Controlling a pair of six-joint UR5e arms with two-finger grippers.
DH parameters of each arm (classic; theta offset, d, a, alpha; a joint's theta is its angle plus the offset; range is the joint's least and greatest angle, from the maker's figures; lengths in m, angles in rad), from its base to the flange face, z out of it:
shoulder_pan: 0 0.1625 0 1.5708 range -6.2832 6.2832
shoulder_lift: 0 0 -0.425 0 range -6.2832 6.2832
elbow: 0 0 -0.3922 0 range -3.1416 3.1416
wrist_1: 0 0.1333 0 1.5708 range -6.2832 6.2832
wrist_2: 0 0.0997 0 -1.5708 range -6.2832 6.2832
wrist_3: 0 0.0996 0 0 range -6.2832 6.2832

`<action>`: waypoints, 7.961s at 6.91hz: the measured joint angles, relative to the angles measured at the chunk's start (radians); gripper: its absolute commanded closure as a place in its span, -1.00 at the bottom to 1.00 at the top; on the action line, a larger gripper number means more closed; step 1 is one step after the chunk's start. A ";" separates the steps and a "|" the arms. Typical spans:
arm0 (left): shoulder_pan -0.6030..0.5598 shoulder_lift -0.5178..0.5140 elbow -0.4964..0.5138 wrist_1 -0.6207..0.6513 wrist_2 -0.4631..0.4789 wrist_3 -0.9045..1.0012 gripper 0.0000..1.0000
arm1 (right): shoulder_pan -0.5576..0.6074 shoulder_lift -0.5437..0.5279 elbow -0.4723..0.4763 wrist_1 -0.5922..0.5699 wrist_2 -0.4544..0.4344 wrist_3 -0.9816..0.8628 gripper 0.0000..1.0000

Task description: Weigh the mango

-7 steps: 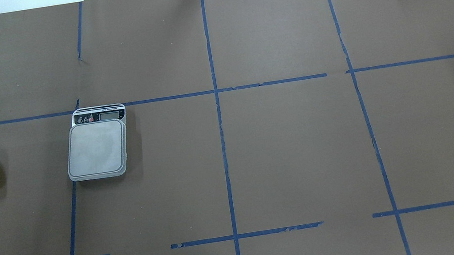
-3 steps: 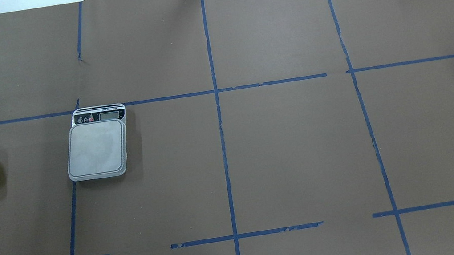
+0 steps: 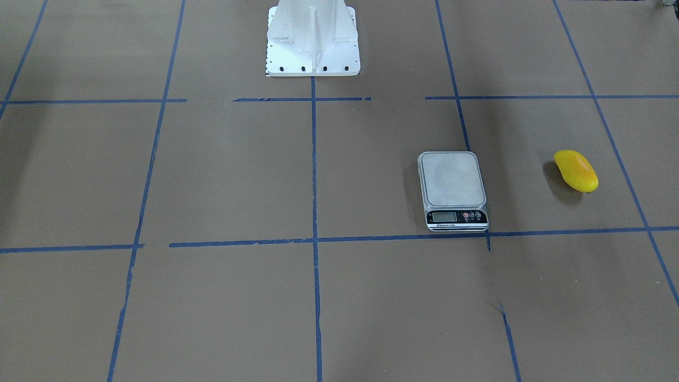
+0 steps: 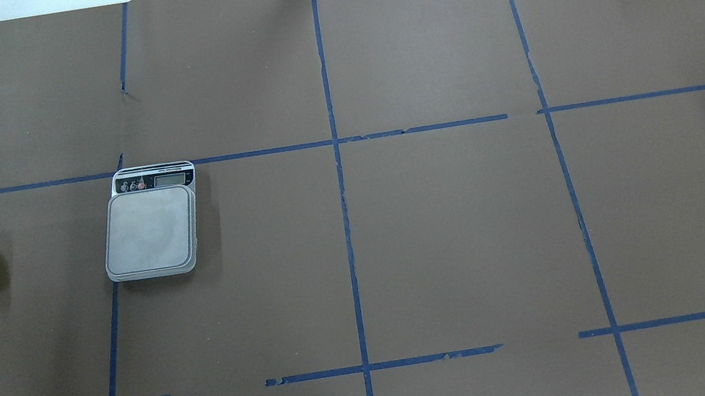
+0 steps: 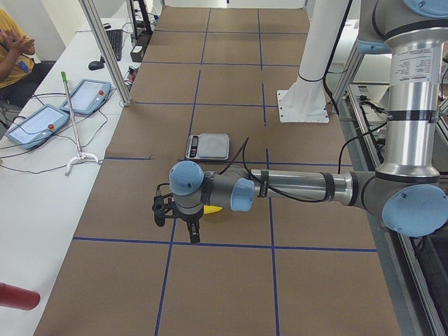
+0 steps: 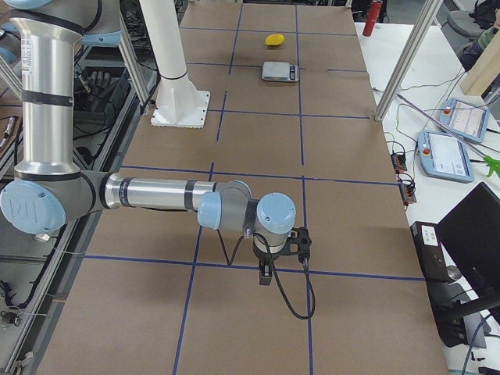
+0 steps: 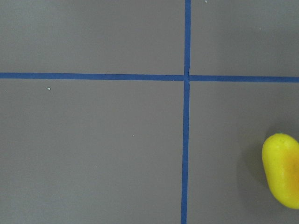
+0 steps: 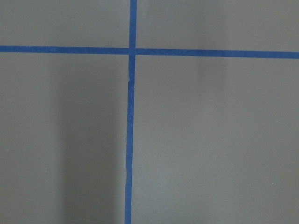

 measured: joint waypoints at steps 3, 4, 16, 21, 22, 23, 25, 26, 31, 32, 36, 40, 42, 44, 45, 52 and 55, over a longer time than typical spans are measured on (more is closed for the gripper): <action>0.201 -0.040 0.050 -0.108 0.002 -0.325 -1.00 | 0.000 0.000 0.000 0.000 0.000 0.000 -1.00; 0.264 -0.086 0.100 -0.116 0.006 -0.359 -1.00 | 0.000 0.000 0.000 0.000 0.000 0.000 -1.00; 0.435 -0.171 0.000 -0.059 0.065 -0.614 1.00 | 0.000 0.000 0.000 0.000 0.000 0.000 -1.00; 0.586 -0.426 -0.002 0.139 0.071 -0.687 1.00 | 0.000 0.000 0.000 0.000 0.000 0.000 -1.00; 0.608 -0.441 0.013 0.140 0.071 -0.693 1.00 | 0.000 0.000 0.000 0.000 0.000 0.000 -1.00; 0.622 -0.448 0.022 0.136 0.075 -0.694 1.00 | 0.000 0.000 0.000 0.000 0.000 0.000 -1.00; 0.632 -0.453 0.037 0.102 0.084 -0.694 -0.20 | 0.000 0.000 0.000 0.000 0.000 0.000 -1.00; 0.634 -0.453 0.044 0.091 0.085 -0.693 -0.53 | 0.000 0.000 0.000 0.000 0.000 0.000 -1.00; 0.510 -0.409 -0.033 0.097 0.114 -0.621 -1.00 | 0.000 0.000 0.000 0.000 0.000 0.000 -1.00; 0.432 -0.365 -0.083 0.140 0.115 -0.492 -1.00 | 0.000 0.000 0.000 0.000 0.000 0.000 -1.00; -0.021 -0.064 -0.131 0.254 0.109 0.340 -1.00 | 0.000 0.001 0.000 0.000 0.000 0.000 -1.00; -0.218 0.065 -0.074 0.265 0.103 0.524 -1.00 | 0.000 0.000 0.000 0.000 0.000 0.000 -1.00; -0.220 0.071 -0.077 0.266 0.102 0.459 -1.00 | 0.000 0.000 0.000 0.000 0.000 0.000 -1.00; -0.207 0.074 -0.069 0.266 0.086 0.453 -1.00 | 0.000 0.000 0.000 0.000 0.000 0.000 -1.00; -0.198 0.074 -0.062 0.265 0.057 0.455 -1.00 | 0.000 0.000 0.000 0.000 0.000 0.000 -1.00; -0.162 0.070 -0.056 0.262 -0.026 0.461 -1.00 | 0.000 0.000 0.000 0.000 0.000 0.000 -1.00; -0.161 0.073 -0.058 0.264 -0.031 0.463 -1.00 | 0.000 0.000 0.000 0.000 0.000 0.000 -1.00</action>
